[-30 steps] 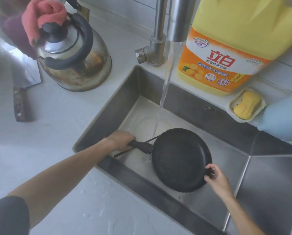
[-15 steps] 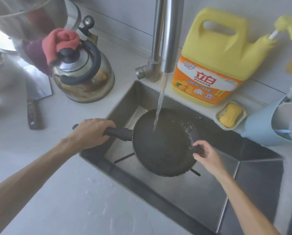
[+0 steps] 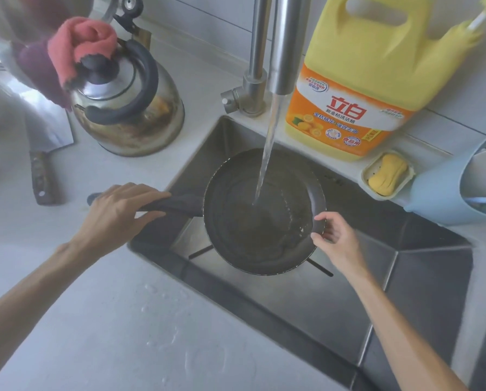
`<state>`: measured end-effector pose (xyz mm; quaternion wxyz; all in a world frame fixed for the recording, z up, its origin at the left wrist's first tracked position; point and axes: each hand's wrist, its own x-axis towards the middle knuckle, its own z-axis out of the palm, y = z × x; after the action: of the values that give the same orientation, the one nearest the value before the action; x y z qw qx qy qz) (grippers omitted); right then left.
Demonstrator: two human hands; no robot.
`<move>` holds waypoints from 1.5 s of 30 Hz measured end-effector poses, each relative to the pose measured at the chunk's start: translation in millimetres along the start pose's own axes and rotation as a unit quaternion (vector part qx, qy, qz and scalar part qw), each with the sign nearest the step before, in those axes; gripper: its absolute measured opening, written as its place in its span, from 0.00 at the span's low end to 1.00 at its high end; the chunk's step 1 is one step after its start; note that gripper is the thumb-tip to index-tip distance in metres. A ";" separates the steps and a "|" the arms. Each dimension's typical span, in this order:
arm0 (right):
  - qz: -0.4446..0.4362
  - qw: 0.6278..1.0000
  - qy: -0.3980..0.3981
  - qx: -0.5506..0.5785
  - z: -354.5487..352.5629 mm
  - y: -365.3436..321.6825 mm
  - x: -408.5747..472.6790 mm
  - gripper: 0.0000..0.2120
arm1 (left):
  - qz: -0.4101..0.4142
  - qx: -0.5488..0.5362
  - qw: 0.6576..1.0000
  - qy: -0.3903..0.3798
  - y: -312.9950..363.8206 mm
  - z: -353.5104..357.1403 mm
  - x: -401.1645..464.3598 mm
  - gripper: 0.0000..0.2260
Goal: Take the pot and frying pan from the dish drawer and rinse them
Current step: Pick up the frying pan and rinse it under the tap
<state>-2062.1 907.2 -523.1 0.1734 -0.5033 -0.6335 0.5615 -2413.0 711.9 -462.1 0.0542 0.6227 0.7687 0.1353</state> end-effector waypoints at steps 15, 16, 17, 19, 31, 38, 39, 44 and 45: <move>0.002 0.994 0.078 -0.074 -10.9 -22.2 -7.4 0.19 | -0.092 -0.079 0.989 -0.089 15.7 14.6 -15.3 0.14; -0.015 0.993 0.088 -0.075 -14.4 -25.6 -7.9 0.19 | -0.100 -0.081 0.988 -0.081 20.2 17.9 -17.7 0.14; -0.029 0.992 0.096 -0.072 -17.5 -27.5 -8.8 0.19 | -0.106 -0.084 0.989 -0.067 24.0 20.0 -18.9 0.15; -0.038 0.992 0.104 -0.062 -20.9 -27.0 -10.0 0.19 | -0.097 -0.084 0.991 -0.023 29.2 20.5 -18.7 0.14; 0.018 0.998 0.061 0.009 12.0 -1.6 -15.7 0.19 | 0.093 0.073 0.990 0.082 27.4 -29.9 -10.9 0.12; 0.005 0.995 0.082 -0.052 -2.5 -9.1 -17.0 0.22 | 0.007 -0.028 0.999 0.022 32.1 -14.7 -20.4 0.14; -0.003 0.994 0.087 -0.060 -6.0 -11.7 -17.9 0.22 | -0.009 -0.045 0.999 0.019 33.4 -8.3 -24.6 0.13; -0.087 0.984 0.120 -0.098 -16.9 -27.7 -20.8 0.24 | -0.087 -0.099 0.991 0.010 38.6 16.9 -36.4 0.17; -0.103 0.981 0.128 -0.104 -18.1 -29.4 -20.3 0.24 | -0.091 -0.106 0.990 0.006 36.6 21.1 -36.3 0.18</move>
<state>-2052.2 904.0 -484.4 0.2562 -0.5181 -0.7098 0.4026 -2365.2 686.4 -475.3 0.1275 0.5401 0.8038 0.2144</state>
